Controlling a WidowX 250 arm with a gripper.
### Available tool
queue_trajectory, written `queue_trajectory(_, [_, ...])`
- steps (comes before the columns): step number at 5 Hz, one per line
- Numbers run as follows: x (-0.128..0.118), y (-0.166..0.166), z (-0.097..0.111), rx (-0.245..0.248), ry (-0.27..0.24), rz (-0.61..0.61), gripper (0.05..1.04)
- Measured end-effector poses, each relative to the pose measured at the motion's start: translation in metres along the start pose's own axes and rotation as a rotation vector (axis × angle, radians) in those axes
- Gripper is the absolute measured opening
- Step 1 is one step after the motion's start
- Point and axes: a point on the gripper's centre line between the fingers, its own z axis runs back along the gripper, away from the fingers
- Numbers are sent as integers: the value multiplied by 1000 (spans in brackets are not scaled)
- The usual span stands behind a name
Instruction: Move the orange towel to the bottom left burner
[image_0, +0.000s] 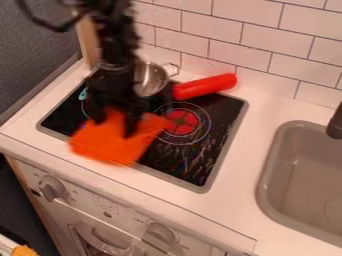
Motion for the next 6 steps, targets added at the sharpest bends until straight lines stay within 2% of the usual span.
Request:
queue_trajectory(1, [-8,21,-2,-39,-28,32,1001])
queue_trajectory(2, [-22,49,-7,-60,-28,111,1001])
queue_trajectory(3, [-16,40,-4,-58,-37,56,1001])
queue_trajectory(4, [-4,33,42,-25,-191,-31,1001])
queue_trajectory(5, [4,27,72,-42,-302,-135,1001])
queue_trajectory(6, [7,22,80,-48,-309,-170,1001])
